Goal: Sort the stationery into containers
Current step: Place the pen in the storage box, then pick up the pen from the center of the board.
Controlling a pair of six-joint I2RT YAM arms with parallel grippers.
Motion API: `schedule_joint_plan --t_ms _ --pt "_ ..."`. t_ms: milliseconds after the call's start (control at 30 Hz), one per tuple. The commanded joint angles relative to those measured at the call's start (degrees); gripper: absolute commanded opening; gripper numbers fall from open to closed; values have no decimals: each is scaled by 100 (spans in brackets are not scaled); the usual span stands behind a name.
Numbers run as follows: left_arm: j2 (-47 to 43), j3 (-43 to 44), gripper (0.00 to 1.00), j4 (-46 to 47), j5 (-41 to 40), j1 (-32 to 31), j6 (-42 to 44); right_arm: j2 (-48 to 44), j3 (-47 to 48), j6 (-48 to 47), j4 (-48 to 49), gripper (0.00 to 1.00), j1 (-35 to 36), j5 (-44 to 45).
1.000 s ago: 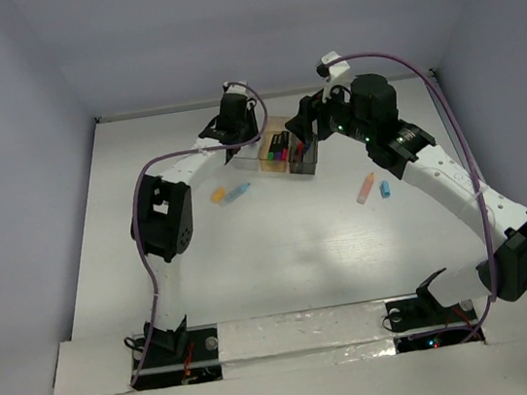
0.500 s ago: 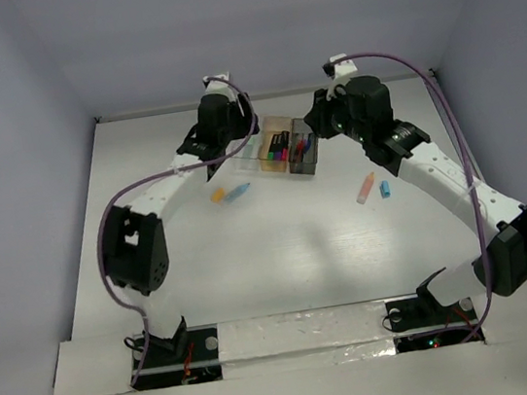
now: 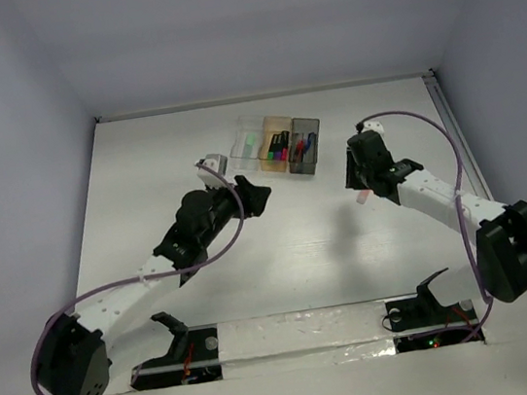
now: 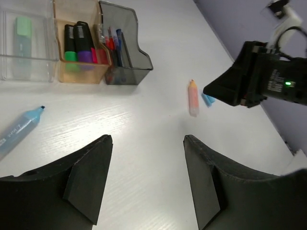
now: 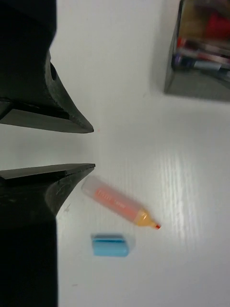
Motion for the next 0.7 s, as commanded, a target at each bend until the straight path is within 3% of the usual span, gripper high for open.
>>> schedule_joint_plan --t_ms 0,300,367,400,467,533,667 --pt "-867 -346 58 593 359 -91 -210 -294 -253 378 -170 38 -240 729" --pt "-1433 -1094 59 743 457 -153 36 -39 -132 246 -741 42 -1058 571" --pt "-1424 -1085 59 620 457 -153 1 -74 -70 106 -499 43 -1058 -50" --pt "-1493 -1111 59 646 448 -153 -34 -187 -122 62 -279 46 -1058 -1063" --pt "-1625 -1164 59 638 378 -153 -104 -188 -62 263 161 50 -464 -1363" --pt "-1871 -1191 59 489 19 -153 -139 160 289 438 137 55 151 -665" --pt "-2503 -1392 60 426 -527 -153 -227 1128 1308 658 390 59 1303 -475"
